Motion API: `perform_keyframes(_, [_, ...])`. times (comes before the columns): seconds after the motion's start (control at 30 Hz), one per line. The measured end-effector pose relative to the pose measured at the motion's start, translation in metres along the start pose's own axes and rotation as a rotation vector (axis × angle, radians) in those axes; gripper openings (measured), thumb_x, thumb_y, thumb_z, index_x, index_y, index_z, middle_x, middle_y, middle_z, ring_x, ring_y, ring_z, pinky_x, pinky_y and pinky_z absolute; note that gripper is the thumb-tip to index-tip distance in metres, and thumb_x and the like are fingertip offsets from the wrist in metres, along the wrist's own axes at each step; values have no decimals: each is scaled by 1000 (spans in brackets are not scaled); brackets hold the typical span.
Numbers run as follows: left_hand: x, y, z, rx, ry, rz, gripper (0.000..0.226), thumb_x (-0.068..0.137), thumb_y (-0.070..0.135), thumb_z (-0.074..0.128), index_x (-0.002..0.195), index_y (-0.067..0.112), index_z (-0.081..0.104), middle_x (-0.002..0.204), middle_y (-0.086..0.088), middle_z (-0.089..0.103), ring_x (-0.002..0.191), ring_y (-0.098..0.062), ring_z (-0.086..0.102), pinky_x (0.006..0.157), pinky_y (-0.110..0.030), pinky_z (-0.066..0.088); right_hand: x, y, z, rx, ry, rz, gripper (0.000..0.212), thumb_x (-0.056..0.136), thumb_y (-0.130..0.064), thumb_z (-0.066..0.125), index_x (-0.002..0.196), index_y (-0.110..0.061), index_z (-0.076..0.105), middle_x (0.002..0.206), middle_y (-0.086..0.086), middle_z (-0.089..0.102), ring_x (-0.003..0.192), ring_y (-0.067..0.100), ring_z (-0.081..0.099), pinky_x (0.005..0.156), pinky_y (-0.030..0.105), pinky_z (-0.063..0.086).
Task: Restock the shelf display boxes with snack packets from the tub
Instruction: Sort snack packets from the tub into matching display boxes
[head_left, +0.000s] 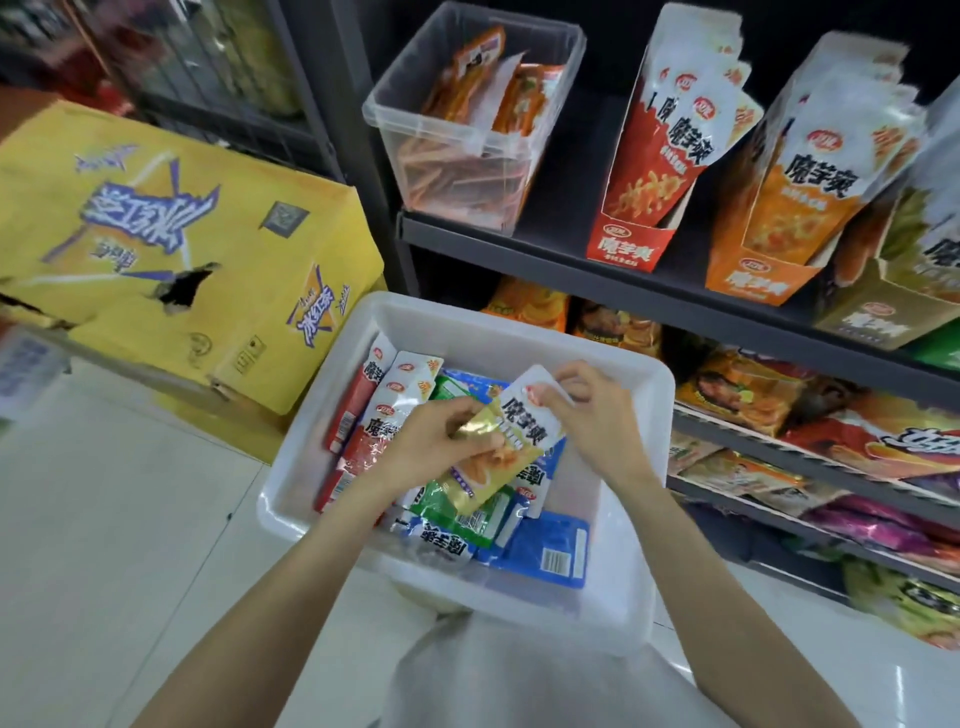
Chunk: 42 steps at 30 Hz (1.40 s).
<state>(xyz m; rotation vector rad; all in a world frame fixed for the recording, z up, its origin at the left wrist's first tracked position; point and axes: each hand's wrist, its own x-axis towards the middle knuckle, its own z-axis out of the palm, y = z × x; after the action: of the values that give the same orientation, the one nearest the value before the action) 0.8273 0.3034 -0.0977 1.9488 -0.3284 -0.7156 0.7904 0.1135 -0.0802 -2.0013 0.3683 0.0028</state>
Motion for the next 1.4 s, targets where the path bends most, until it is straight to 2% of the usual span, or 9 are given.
perform_keyframes(0.17, [-3, 31, 25, -356, 120, -65, 9, 81, 12, 72, 88, 12, 66, 80, 0, 73, 55, -13, 66, 41, -19, 46, -3, -4, -41, 299, 1, 77, 6, 88, -11, 66, 93, -14, 63, 66, -14, 68, 62, -2, 62, 56, 19, 52])
perform_keyframes(0.43, [10, 66, 40, -218, 19, 118, 20, 84, 11, 68, 95, 28, 67, 95, 9, 73, 92, -14, 69, 78, -27, 56, -19, -6, -80, 333, 69, 46, 6, 89, -14, 64, 94, -15, 61, 86, -3, 73, 71, 5, 68, 52, 19, 52])
perform_keyframes(0.67, [35, 142, 82, -13, -62, 425, 26, 84, 5, 68, 99, 27, 64, 91, 22, 66, 84, 7, 65, 74, -10, 49, -47, -4, -153, 405, 146, -59, 23, 87, -7, 63, 103, -23, 61, 92, -12, 74, 89, 9, 70, 65, 23, 57])
perform_keyframes(0.83, [65, 185, 131, -85, 112, 642, 24, 85, 6, 68, 107, 14, 67, 100, 8, 69, 94, -1, 65, 82, -15, 50, -66, 1, -220, 341, 592, -202, 16, 89, -6, 62, 96, -20, 58, 81, -25, 70, 79, -2, 68, 70, 13, 52])
perform_keyframes(0.93, [91, 209, 151, -2, 158, 714, 35, 88, 10, 66, 122, 11, 60, 115, 0, 66, 106, -4, 61, 90, -20, 50, -66, 4, -259, 367, 780, -288, 20, 86, -23, 69, 101, -28, 56, 94, -20, 70, 97, 7, 65, 92, 37, 53])
perform_keyframes(1.0, [107, 221, 164, 32, 138, 712, 37, 89, 11, 64, 126, 12, 57, 120, -1, 63, 109, -6, 59, 92, -20, 50, -56, 10, -275, 394, 783, -334, 28, 83, -30, 71, 105, -26, 54, 104, -12, 68, 107, 14, 63, 96, 44, 50])
perform_keyframes(1.1, [126, 232, 177, 6, 154, 694, 34, 90, 9, 63, 124, 10, 58, 119, -1, 62, 107, -9, 60, 92, -23, 51, -37, 18, -287, 412, 742, -333, 22, 90, -12, 63, 106, -22, 51, 110, -3, 62, 106, 10, 63, 95, 40, 51])
perform_keyframes(1.27, [145, 236, 179, 133, 290, 772, 19, 88, 11, 66, 107, 13, 67, 104, 2, 67, 92, -9, 64, 80, -29, 56, -25, 34, -296, 259, 684, -288, 26, 91, -2, 58, 97, -25, 50, 94, -21, 66, 97, 2, 63, 94, 41, 52])
perform_keyframes(1.4, [154, 228, 179, 330, 358, 858, 9, 84, 13, 69, 93, 13, 71, 95, 0, 65, 77, -5, 61, 66, -22, 54, -17, 29, -294, 79, 662, -267, 17, 93, -10, 59, 107, -16, 51, 99, -14, 63, 87, -6, 63, 83, 19, 53])
